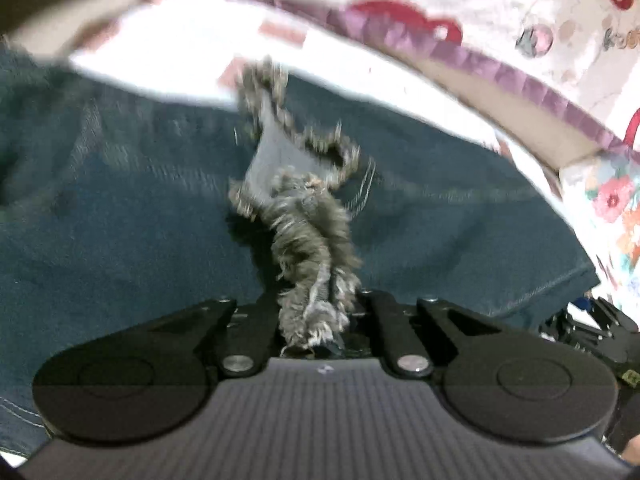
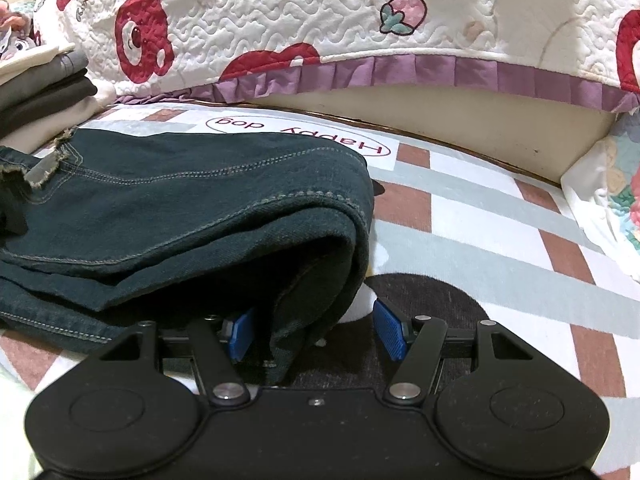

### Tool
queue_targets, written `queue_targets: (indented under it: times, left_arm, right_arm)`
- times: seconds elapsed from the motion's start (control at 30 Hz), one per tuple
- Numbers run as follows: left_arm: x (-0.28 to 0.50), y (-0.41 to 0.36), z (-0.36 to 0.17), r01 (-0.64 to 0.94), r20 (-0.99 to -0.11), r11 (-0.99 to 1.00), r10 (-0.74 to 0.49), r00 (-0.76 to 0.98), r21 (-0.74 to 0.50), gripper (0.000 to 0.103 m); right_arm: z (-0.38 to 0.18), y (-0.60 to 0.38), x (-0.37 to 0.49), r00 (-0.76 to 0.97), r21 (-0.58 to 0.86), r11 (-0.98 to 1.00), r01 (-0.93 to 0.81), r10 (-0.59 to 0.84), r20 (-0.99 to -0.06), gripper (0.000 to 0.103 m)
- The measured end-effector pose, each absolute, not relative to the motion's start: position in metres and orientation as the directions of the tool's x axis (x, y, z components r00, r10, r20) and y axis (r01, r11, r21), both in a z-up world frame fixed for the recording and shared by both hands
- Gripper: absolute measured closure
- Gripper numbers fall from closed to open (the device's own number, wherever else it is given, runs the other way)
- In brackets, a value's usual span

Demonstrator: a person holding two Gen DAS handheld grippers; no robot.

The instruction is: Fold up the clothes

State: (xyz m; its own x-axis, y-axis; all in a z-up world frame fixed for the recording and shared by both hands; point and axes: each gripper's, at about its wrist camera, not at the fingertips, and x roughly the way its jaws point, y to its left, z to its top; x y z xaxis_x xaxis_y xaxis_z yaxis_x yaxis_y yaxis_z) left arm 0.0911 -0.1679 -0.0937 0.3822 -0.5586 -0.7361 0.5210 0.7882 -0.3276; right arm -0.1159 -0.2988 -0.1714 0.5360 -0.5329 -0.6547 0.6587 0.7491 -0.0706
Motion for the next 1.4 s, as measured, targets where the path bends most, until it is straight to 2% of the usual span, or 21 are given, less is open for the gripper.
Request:
queue_targets:
  times: [0.13,0.23,0.33,0.37,0.47,0.57,0.63,0.67,0.8,1.0,1.07,1.17,1.23,1.4]
  left_arm:
    - [0.061,-0.167,-0.036,0.578,-0.601,0.81,-0.51,0.615,-0.095,0.098]
    - [0.046,-0.153,0.0,0.526,-0.493,0.851,-0.461,0.738,-0.008,0.098]
    - [0.047,-0.121,0.016,0.435,-0.45,0.9,-0.4,0.798,-0.028,0.098]
    - [0.05,-0.108,0.016,0.404,-0.454,0.914,-0.379,0.806,-0.045,0.098]
    - [0.071,-0.077,-0.012,0.306,-0.561,0.943,-0.325,0.761,-0.131,0.098]
    - [0.096,-0.051,-0.049,0.199,-0.682,0.941,-0.336,0.649,-0.274,0.098]
    - [0.109,-0.035,-0.068,0.115,-0.709,0.904,-0.397,0.583,-0.412,0.098]
    - [0.11,-0.03,-0.072,0.093,-0.707,0.891,-0.412,0.575,-0.443,0.098]
    - [0.105,-0.031,-0.065,0.137,-0.649,0.864,-0.46,0.606,-0.485,0.099]
    - [0.063,-0.036,0.011,0.346,-0.425,0.881,-0.461,0.779,-0.323,0.099]
    - [0.074,-0.03,0.007,0.324,-0.461,0.89,-0.446,0.767,-0.321,0.098]
    - [0.098,-0.018,-0.038,0.215,-0.642,0.946,-0.322,0.695,-0.242,0.098]
    - [0.098,-0.008,-0.044,0.188,-0.655,0.939,-0.336,0.676,-0.287,0.098]
    - [0.099,0.013,-0.058,0.123,-0.684,0.918,-0.366,0.631,-0.378,0.098]
  right_arm:
    - [-0.169,-0.299,-0.115,0.539,-0.073,0.743,0.666,-0.546,-0.641,0.036]
    - [-0.169,-0.299,-0.114,0.54,-0.077,0.742,0.666,-0.551,-0.636,0.036]
    - [-0.168,-0.297,-0.114,0.549,-0.08,0.755,0.651,-0.542,-0.636,0.036]
    - [-0.168,-0.295,-0.113,0.557,-0.082,0.763,0.641,-0.536,-0.635,0.031]
    - [-0.168,-0.283,-0.106,0.587,-0.128,0.808,0.575,-0.516,-0.624,0.029]
    - [-0.172,-0.265,-0.094,0.57,-0.26,0.818,0.514,-0.552,-0.609,0.028]
    - [-0.174,-0.261,-0.09,0.565,-0.295,0.813,0.502,-0.567,-0.6,0.028]
    - [-0.173,-0.263,-0.09,0.565,-0.289,0.814,0.505,-0.564,-0.602,0.028]
    - [-0.172,-0.268,-0.091,0.568,-0.253,0.817,0.518,-0.549,-0.613,0.028]
    - [-0.167,-0.261,-0.09,0.583,-0.247,0.829,0.502,-0.535,-0.612,0.027]
    - [-0.164,-0.257,-0.087,0.588,-0.254,0.838,0.484,-0.526,-0.615,0.027]
    - [-0.166,-0.259,-0.081,0.576,-0.241,0.846,0.476,-0.506,-0.642,0.026]
    - [-0.167,-0.262,-0.079,0.575,-0.22,0.845,0.487,-0.5,-0.648,0.023]
    - [-0.169,-0.266,-0.082,0.576,-0.172,0.839,0.516,-0.489,-0.655,0.022]
